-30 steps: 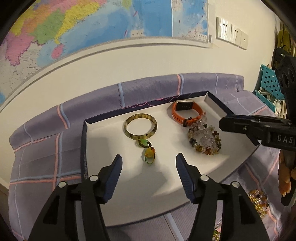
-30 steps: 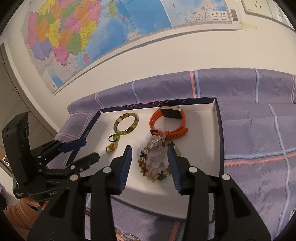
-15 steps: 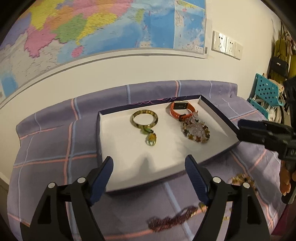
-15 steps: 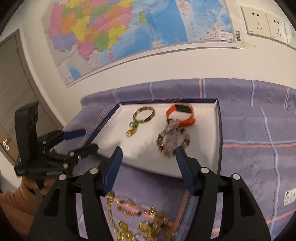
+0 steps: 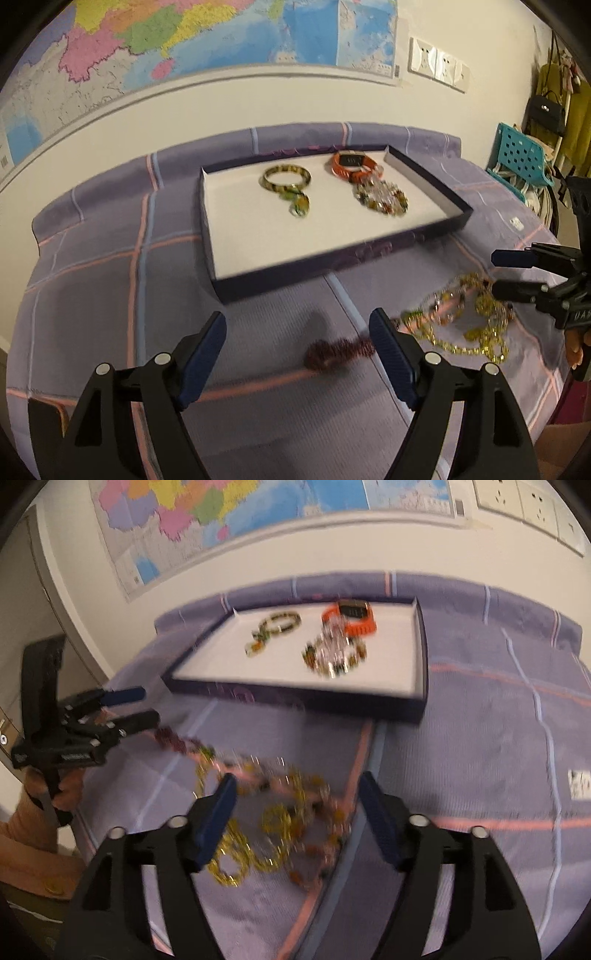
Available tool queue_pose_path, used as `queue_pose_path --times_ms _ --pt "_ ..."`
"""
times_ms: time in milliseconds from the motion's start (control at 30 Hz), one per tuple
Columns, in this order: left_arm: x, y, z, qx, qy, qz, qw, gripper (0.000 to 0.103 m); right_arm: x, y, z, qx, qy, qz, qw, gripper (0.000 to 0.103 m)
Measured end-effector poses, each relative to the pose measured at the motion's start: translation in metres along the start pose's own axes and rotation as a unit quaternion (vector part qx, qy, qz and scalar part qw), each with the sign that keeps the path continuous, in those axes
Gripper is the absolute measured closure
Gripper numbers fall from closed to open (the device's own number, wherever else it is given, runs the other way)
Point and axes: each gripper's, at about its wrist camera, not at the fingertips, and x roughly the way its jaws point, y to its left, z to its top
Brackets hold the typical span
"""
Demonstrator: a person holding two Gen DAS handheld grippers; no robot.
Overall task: Organize jewelry
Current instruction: 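Move the right gripper back to the pile and grasp the yellow bead necklace, then lift the yellow bead necklace high out of the tangle with the right gripper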
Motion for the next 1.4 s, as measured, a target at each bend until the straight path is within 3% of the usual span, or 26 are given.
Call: queue_pose_path --times_ms 167,233,300,367,500,900,1400 --pt "0.003 -0.003 -0.007 -0.005 0.008 -0.006 0.9999 0.026 0.009 0.013 -0.016 -0.038 0.012 -0.037 0.999 0.024" --pt "0.004 -0.002 -0.008 -0.006 0.011 -0.007 0.9999 0.026 0.011 0.017 -0.016 -0.050 0.012 -0.046 0.998 0.034" --pt "0.004 -0.001 -0.009 -0.009 0.012 -0.006 0.9999 0.026 0.011 0.021 -0.016 -0.062 0.012 -0.065 0.996 0.059" --pt "0.004 0.000 -0.010 -0.013 0.013 -0.007 0.9998 0.026 0.009 0.018 -0.015 -0.059 0.010 -0.064 0.996 0.078" --pt "0.006 0.001 -0.012 -0.019 0.016 -0.008 0.9997 0.026 0.002 0.008 -0.013 -0.040 0.005 -0.048 0.998 0.093" --pt "0.003 -0.003 -0.011 -0.011 0.011 -0.016 0.9997 0.027 -0.068 -0.005 0.013 0.013 -0.090 0.028 0.995 0.093" --pt "-0.007 -0.029 -0.014 0.029 0.001 -0.052 0.9982 0.027 -0.114 0.003 0.031 0.012 -0.155 0.046 0.987 0.093"
